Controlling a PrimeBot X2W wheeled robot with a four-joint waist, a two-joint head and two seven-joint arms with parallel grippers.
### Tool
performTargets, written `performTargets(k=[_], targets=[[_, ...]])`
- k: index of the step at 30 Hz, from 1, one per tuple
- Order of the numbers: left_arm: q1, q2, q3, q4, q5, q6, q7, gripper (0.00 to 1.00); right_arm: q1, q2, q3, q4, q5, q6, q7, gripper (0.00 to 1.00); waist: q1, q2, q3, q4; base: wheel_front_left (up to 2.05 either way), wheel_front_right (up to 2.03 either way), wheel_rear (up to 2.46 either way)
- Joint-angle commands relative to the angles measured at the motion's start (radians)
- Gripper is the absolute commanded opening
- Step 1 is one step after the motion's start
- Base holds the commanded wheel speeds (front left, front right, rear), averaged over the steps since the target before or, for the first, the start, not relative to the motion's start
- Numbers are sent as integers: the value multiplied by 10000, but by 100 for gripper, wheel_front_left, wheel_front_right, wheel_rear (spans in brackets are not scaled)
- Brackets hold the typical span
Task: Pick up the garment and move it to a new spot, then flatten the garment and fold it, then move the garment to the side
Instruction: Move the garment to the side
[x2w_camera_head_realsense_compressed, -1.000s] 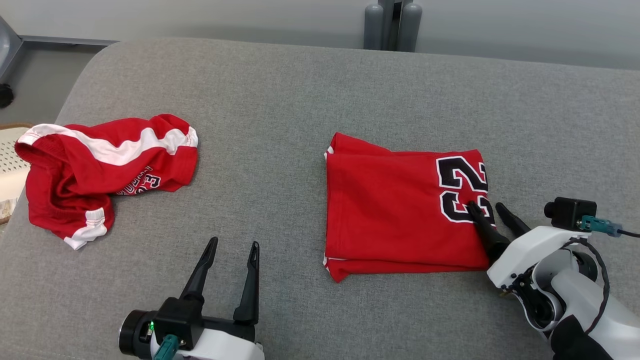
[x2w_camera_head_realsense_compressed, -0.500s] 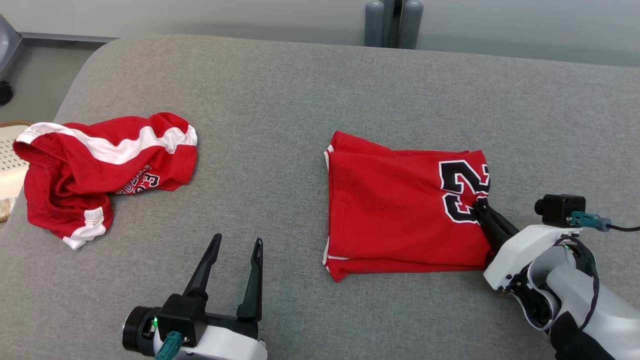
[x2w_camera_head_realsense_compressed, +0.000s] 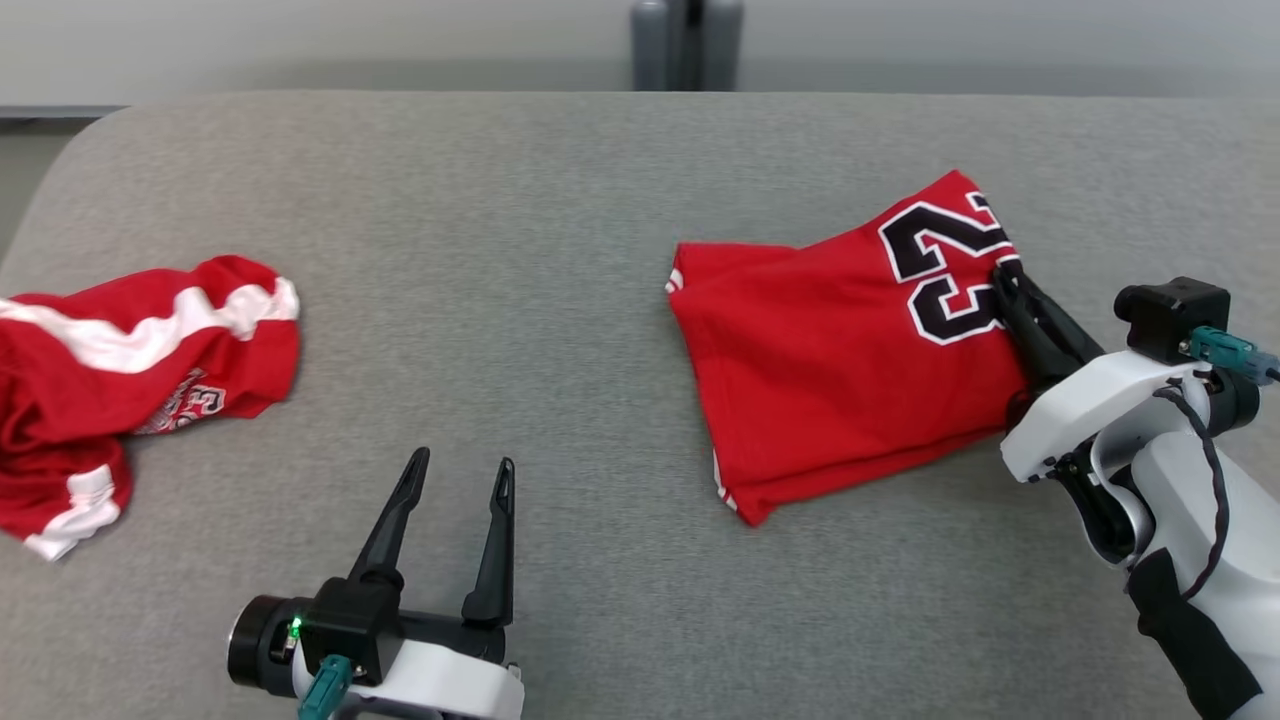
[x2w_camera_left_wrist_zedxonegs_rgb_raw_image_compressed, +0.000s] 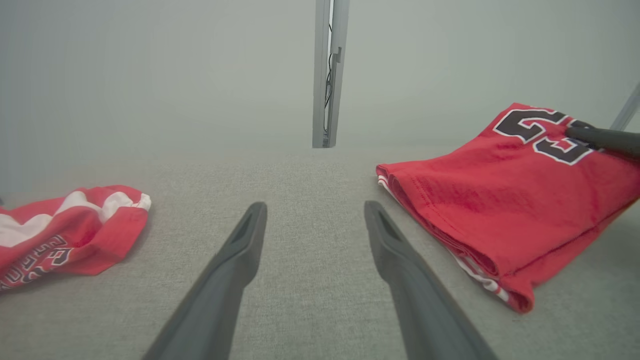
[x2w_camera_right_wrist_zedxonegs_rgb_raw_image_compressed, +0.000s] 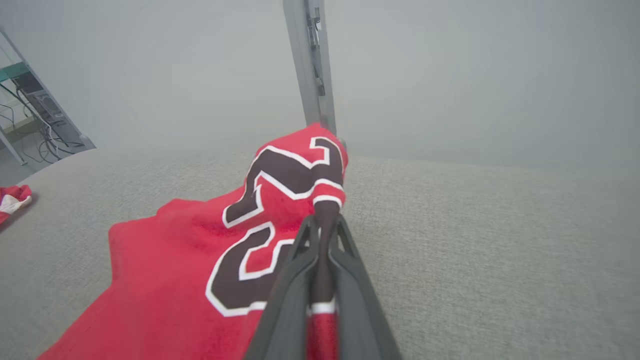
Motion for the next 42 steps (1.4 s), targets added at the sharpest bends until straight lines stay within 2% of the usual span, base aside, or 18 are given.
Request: performTargets(k=[1, 7, 16, 30, 35, 42], targets=[[-184, 80, 44, -91, 114, -66, -41, 100, 226, 155, -546, -219, -546, -3, -47, 0, 0, 0, 73, -457, 0, 0, 0], [-446, 219, -20, -255, 328, -208, -41, 100, 318, 597, -1585, -537, -1796, -3, -48, 0, 0, 0, 223, -1229, 0, 0, 0], [-1169, 502, -36, -591, 542, -289, 11, 100, -265, 723, -2136, -636, -2552, -3, -48, 0, 0, 0, 705, -1848, 0, 0, 0], [-2662, 973, -324, -1593, 993, -590, 608, 100, -1777, 932, -2775, -780, -3580, -3, -49, 0, 0, 0, 2190, -3056, 0, 0, 0], [-3393, 1057, -702, -2072, 1237, -858, 1007, 100, -2458, 787, -3448, -589, -4093, -3, -49, 0, 0, 0, 2789, -3254, 0, 0, 0], [-4677, 836, -1405, -2508, 1591, -1313, 1482, 100, -3452, 454, -4599, -348, -5244, -3, -49, 0, 0, 0, 3760, -3313, 0, 0, 0]])
